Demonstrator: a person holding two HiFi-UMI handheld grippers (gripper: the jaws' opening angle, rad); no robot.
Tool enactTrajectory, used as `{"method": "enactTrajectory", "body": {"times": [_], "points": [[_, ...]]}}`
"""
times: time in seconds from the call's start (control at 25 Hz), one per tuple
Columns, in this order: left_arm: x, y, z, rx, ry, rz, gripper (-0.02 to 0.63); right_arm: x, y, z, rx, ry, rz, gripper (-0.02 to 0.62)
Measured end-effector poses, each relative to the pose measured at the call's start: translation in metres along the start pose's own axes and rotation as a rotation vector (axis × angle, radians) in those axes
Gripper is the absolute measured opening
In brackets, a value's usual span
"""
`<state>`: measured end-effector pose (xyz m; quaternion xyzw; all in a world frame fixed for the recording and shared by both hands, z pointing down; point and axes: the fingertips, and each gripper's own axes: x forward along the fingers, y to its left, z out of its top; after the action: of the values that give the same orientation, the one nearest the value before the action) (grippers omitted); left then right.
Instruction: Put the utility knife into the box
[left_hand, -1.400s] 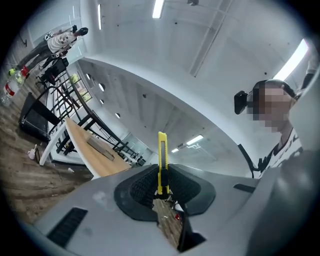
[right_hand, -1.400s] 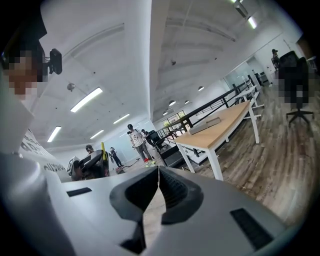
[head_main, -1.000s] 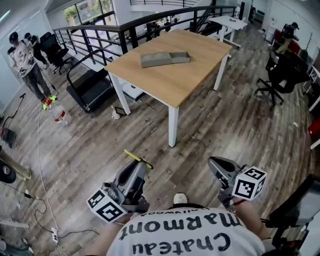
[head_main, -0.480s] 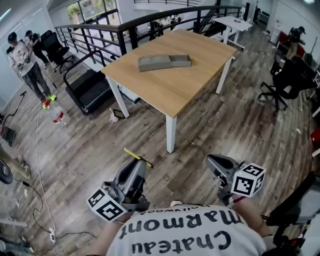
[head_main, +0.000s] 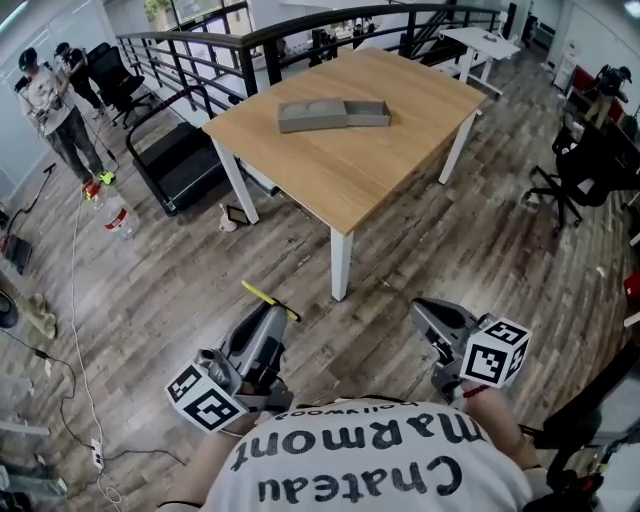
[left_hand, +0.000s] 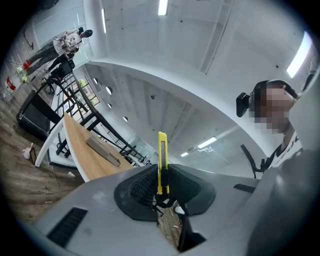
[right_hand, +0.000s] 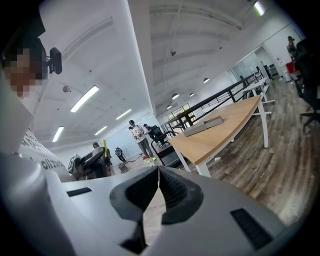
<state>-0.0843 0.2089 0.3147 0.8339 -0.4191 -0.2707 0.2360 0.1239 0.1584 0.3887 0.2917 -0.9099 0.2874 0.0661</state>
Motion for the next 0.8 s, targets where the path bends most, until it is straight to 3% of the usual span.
{"method": "enactTrajectory", "body": {"times": [0.48, 0.8], "points": [[0.012, 0.010, -0.001, 0.021, 0.019, 0.036, 0.061, 0.010, -0.013, -0.002, 0.032, 0.010, 0.026, 0.011], [0.047, 0.041, -0.004, -0.035, 0.063, -0.003, 0.061, 0.015, -0.040, 0.003, 0.069, -0.002, -0.042, 0.011]]}}
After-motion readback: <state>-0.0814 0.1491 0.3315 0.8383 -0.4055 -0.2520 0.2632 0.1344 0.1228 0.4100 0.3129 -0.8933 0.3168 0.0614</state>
